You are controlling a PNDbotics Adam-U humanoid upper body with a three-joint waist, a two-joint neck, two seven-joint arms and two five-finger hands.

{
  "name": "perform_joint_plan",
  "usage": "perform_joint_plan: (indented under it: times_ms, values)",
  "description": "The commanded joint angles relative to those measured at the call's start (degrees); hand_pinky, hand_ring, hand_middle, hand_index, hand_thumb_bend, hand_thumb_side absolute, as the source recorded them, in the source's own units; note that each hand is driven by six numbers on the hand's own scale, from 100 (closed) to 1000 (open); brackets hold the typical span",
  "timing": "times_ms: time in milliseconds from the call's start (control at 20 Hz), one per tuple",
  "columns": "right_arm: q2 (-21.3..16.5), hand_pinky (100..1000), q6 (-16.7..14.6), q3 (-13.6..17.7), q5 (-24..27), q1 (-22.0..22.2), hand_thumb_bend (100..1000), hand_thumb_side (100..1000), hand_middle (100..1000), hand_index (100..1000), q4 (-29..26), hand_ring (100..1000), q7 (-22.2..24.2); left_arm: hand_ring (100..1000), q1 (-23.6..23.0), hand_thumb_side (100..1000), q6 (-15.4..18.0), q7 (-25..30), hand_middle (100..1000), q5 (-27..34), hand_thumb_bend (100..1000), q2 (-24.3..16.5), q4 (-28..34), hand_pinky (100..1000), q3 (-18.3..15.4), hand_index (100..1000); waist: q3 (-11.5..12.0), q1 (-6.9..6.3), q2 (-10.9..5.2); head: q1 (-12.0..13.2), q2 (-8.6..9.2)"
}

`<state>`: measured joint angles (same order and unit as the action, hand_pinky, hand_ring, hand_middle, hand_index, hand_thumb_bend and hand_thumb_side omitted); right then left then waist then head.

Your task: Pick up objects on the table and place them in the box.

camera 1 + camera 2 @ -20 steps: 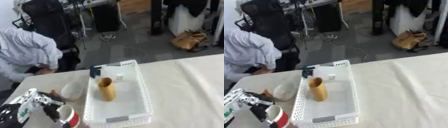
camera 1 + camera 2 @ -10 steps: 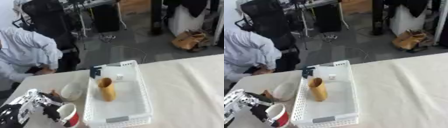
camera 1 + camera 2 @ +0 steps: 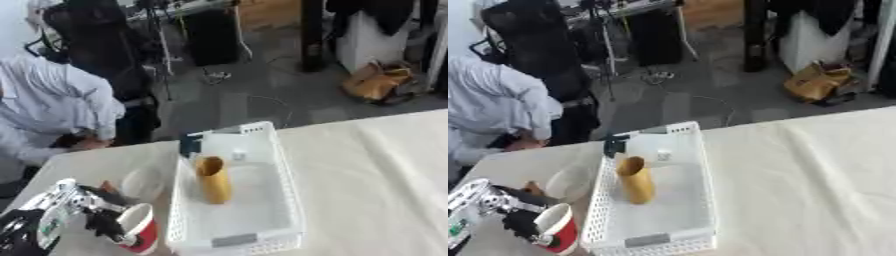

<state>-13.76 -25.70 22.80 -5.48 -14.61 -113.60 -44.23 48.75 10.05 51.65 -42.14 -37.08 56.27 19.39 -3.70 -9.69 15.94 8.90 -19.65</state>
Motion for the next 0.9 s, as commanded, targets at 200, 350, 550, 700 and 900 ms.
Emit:
perform_joint_plan:
  times_ms: [200,350,550,700,900]
  values:
    - [-0.85,621,-0.51,0.09,0.01,-0.43,100,715,449,473,-0.99,608,-0.95,381,0.47,874,-0.11,0.32,421,1.15,143,-1.16,1.66,243,-1.21,563,0.02,0.45,-1.12,0.11,0.59]
    - [-0.82,622,-0.27,0.17,0.04,-0.37,100,705,448,473,-0.99,609,-1.12,364,-0.08,878,-0.36,0.32,407,1.78,100,-0.87,2.44,217,-1.69,549,0.10,0.51,-1.11,0.08,0.65]
    - [-0.89,623,0.04,0.19,0.08,-0.37,100,703,449,474,-0.99,609,-1.49,348,-0.34,849,-0.88,0.32,393,2.18,100,-0.89,2.83,203,-1.73,540,0.15,0.59,-1.18,-0.03,0.90]
    - [-1.00,623,0.10,0.13,0.16,-0.39,100,701,448,473,-0.99,609,-1.66,340,-0.09,843,-0.95,0.32,388,1.90,100,-1.32,2.91,195,-1.76,536,0.21,0.58,-1.27,-0.06,0.93]
    - [-1.10,624,0.11,0.07,0.26,-0.42,100,700,448,473,-0.99,609,-1.76,332,0.09,838,-0.98,0.32,380,1.50,100,-1.73,3.00,186,-1.91,532,0.24,0.60,-1.31,-0.08,0.96]
